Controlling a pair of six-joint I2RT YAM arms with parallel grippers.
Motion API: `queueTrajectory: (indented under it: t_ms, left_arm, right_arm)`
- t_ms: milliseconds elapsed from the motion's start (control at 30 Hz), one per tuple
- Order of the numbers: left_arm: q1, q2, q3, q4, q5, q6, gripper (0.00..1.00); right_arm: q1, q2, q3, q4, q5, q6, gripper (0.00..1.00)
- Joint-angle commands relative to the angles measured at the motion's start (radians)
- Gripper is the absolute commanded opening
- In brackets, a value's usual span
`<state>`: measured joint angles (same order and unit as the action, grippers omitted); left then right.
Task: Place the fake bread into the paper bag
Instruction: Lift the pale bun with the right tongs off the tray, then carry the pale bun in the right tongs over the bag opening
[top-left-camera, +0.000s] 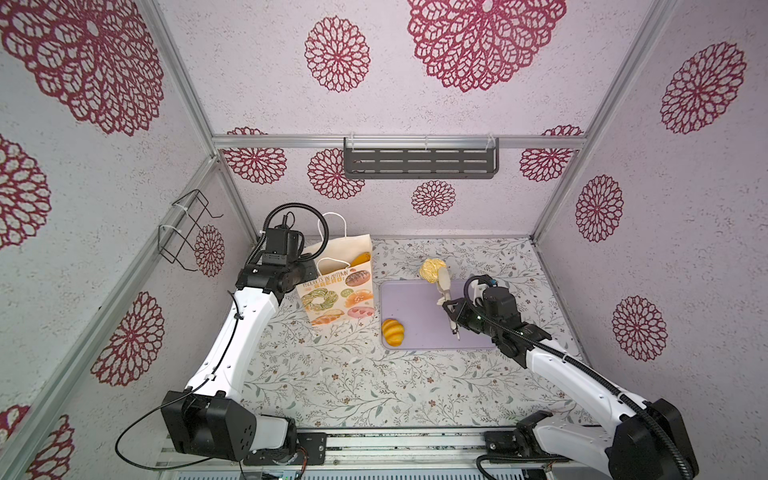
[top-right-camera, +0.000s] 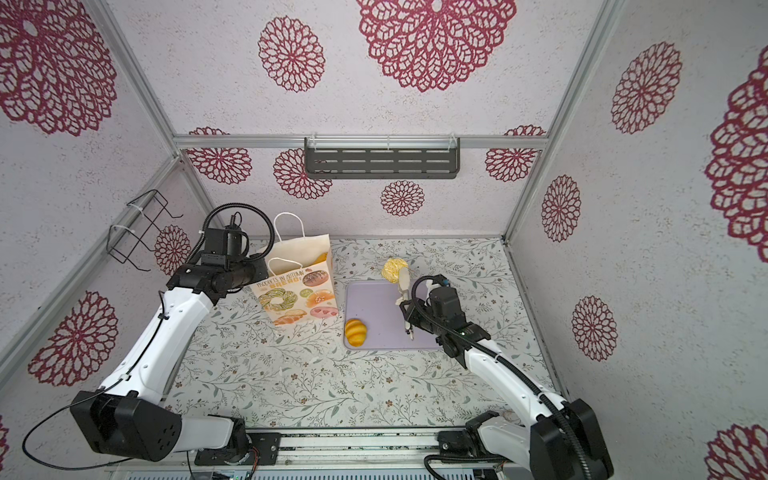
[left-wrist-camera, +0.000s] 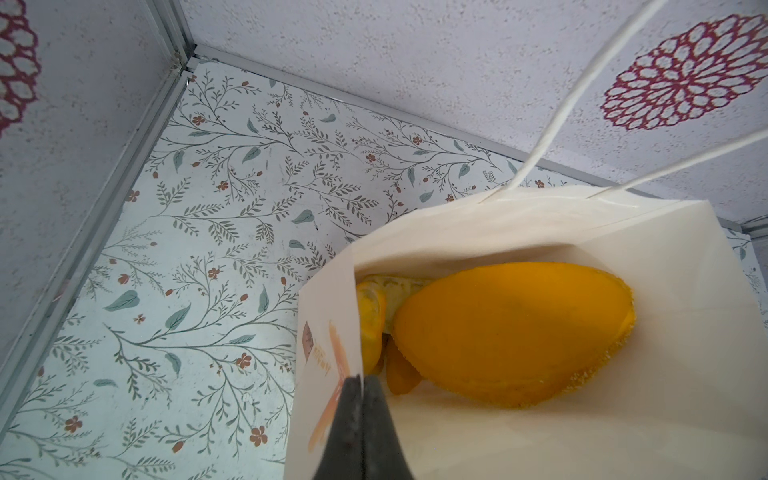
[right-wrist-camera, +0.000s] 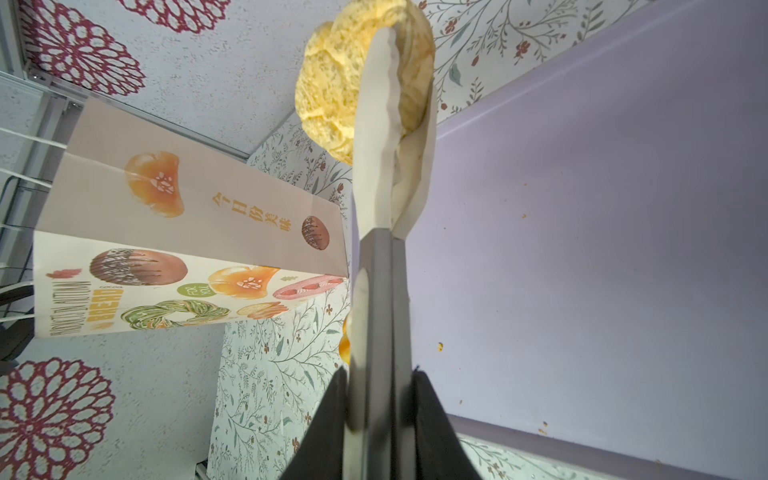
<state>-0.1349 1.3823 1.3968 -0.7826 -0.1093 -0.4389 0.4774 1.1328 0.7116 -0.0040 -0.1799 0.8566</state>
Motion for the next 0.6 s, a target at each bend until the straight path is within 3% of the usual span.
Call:
queueTrajectory:
  t_ms: [0, 567]
  left_arm:
    - [0.001, 0.006, 0.001, 0.021, -0.011, 0.002, 0.0]
    - [0.001, -0.009, 0.005, 0.015, -0.018, 0.006, 0.0]
  right_arm:
    - [0.019, -0.054, 0.054, 0.066, 0.024, -0.031, 0.0]
    - [0.105, -0.081, 0.134, 0.032, 0.072, -0.078, 0.0]
